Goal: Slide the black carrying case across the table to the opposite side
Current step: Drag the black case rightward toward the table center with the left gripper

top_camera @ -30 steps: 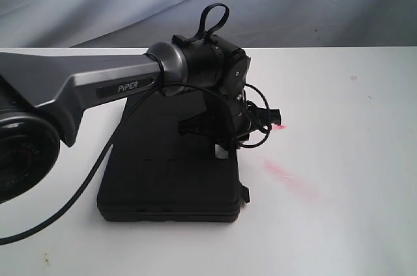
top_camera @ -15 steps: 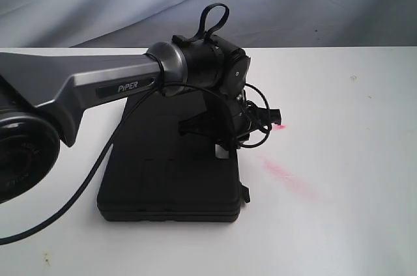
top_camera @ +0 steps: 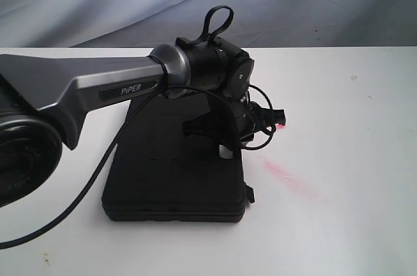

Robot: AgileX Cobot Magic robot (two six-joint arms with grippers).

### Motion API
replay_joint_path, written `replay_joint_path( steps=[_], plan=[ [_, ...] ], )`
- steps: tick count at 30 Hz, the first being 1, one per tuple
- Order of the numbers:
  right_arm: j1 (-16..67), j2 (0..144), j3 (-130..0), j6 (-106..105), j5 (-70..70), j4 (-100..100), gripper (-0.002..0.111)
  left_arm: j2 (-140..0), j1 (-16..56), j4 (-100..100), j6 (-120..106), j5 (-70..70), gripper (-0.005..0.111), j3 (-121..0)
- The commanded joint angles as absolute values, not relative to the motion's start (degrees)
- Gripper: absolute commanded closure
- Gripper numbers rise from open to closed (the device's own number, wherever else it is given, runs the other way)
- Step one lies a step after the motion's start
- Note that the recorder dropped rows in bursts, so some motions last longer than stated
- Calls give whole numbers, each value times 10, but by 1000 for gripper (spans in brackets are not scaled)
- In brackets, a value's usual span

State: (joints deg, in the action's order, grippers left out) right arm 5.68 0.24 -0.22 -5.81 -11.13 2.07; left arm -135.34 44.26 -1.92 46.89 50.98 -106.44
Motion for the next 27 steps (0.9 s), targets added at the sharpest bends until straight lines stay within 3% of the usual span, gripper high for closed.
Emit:
replay_joint_path(
  steps=[1,14,23,27],
  plan=[
    [53,0,0,-55,-111,19,108,-1354,449,0,479,467,106,-1069],
    [53,0,0,-55,-111,19,108,-1354,449,-4,478,470,105,-1069],
    [53,0,0,-55,-111,19,108,-1354,449,-36,477,494,79,-1069],
    [53,0,0,-55,-111,19,108,-1354,449,-37,477,498,75,-1069]
  ],
)
